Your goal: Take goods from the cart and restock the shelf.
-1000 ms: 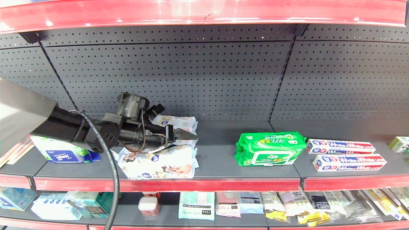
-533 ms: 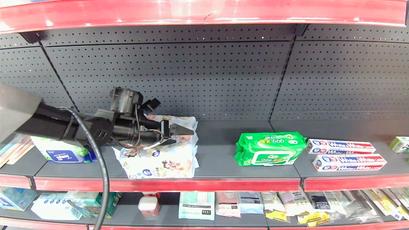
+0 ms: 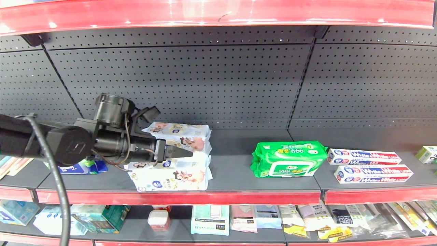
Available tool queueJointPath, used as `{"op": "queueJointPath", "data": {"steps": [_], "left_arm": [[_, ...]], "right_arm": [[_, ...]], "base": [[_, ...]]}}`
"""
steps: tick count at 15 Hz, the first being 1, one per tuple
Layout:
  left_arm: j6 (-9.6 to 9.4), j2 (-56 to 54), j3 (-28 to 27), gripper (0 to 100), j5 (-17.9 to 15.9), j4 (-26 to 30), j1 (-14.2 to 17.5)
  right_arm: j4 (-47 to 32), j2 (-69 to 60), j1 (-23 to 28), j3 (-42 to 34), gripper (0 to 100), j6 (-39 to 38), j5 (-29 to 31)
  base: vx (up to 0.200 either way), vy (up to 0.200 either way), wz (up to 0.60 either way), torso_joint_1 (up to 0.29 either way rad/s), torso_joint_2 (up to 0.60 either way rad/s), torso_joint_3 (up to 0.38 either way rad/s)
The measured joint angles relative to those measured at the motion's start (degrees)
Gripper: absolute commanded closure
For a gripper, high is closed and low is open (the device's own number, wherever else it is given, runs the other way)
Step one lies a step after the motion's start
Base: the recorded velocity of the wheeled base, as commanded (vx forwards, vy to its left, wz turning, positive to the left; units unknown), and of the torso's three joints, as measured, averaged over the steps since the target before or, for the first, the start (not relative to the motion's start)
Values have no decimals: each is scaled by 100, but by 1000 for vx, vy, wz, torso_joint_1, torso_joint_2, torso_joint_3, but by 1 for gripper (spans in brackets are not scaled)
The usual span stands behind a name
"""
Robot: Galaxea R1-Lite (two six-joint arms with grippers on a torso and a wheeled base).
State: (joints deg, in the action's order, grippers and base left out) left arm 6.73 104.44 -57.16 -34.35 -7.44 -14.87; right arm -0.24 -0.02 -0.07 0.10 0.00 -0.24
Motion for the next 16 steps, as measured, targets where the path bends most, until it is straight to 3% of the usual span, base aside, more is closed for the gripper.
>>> {"op": "queueJointPath", "data": {"steps": [4, 7, 9, 11, 16], "left_arm": [[-1113, -839, 319, 0, 791, 55, 330], [-1630, -1665, 975, 0, 1290, -72, 664], [-1762, -2572, 1491, 0, 1854, -134, 973], [-1770, -3606, 2048, 0, 2354, -143, 1245], [-1406, -6507, 3329, 0, 2817, 495, 1647]], "right_arm": [[0, 0, 0, 0, 0, 0, 2], [-2, 0, 0, -5, 0, 0, 0], [-2, 0, 2, -5, 0, 0, 2], [0, 0, 0, -2, 0, 0, 2], [-2, 0, 0, 0, 0, 0, 0]], "base": [[0, 0, 0, 0, 0, 0], [0, 0, 0, 0, 0, 0], [0, 0, 0, 0, 0, 0], [0, 0, 0, 0, 0, 0], [0, 0, 0, 0, 0, 0]]}}
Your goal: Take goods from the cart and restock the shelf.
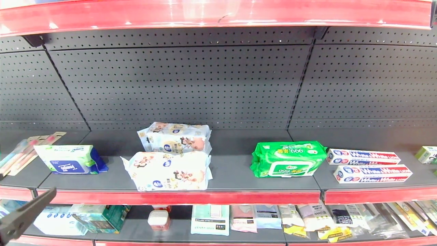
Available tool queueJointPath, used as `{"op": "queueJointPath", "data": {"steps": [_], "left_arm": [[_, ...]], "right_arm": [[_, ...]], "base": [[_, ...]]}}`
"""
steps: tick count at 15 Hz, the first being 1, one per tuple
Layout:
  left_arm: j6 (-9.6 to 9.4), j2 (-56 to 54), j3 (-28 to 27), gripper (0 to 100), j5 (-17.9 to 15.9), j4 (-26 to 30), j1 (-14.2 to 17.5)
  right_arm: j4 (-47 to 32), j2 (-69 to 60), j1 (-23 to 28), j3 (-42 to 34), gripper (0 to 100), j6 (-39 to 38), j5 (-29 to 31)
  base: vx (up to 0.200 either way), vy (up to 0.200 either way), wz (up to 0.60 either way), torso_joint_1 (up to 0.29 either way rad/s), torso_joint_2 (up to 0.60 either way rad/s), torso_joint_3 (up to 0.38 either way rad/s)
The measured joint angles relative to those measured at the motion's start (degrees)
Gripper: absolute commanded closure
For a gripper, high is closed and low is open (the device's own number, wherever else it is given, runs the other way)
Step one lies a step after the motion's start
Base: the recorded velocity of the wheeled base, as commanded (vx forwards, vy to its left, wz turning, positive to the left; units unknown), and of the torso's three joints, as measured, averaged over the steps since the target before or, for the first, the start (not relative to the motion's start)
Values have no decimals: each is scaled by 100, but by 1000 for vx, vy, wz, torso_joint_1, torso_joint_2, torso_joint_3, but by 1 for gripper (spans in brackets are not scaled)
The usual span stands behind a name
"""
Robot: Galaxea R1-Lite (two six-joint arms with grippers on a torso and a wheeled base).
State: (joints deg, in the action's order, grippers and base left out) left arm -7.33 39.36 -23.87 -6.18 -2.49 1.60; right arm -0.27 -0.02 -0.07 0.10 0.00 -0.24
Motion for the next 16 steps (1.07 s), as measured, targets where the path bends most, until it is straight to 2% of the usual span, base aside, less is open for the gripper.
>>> {"op": "queueJointPath", "data": {"steps": [2, 5, 7, 8, 9, 11, 13, 15, 16], "left_arm": [[73, -1035, 350, 0, 33, 429, 52], [93, -2253, 660, 0, 61, 1460, 79], [90, -2829, 772, 0, 79, 1715, 85], [27, -3057, 841, 0, 110, 1715, 85], [-79, -3223, 883, 0, 301, 1655, 90], [-107, -3413, 974, 0, 625, 1576, 94], [27, -3501, 1431, 0, 1195, 1230, 94], [330, -3545, 1982, 0, 1458, 205, 88], [508, -3557, 2153, 0, 1537, 132, 85]], "right_arm": [[0, 0, 2, 0, 0, 0, 2], [0, 0, 0, 0, 0, 0, 0], [0, 0, 0, 0, 0, 0, 0], [2, 0, 0, 0, 0, 0, 0], [0, 0, 0, 0, 0, 0, 2], [0, 0, 0, 0, 0, 0, 0], [2, 0, 0, -5, 0, 10, 2], [0, 0, 2, -5, 0, 13, 0], [0, 0, 0, -5, 0, 11, 2]], "base": [[0, 0, 0, 0, 0, 0], [0, 0, 0, 0, 0, 0], [0, 0, 0, 0, 0, 0], [0, 0, 0, 0, 0, 0], [0, 0, 0, 0, 0, 0], [0, 0, 0, 0, 0, 0], [0, 0, 0, 0, 0, 0], [0, 0, 0, 0, 0, 0], [0, 0, 0, 0, 0, 0]]}}
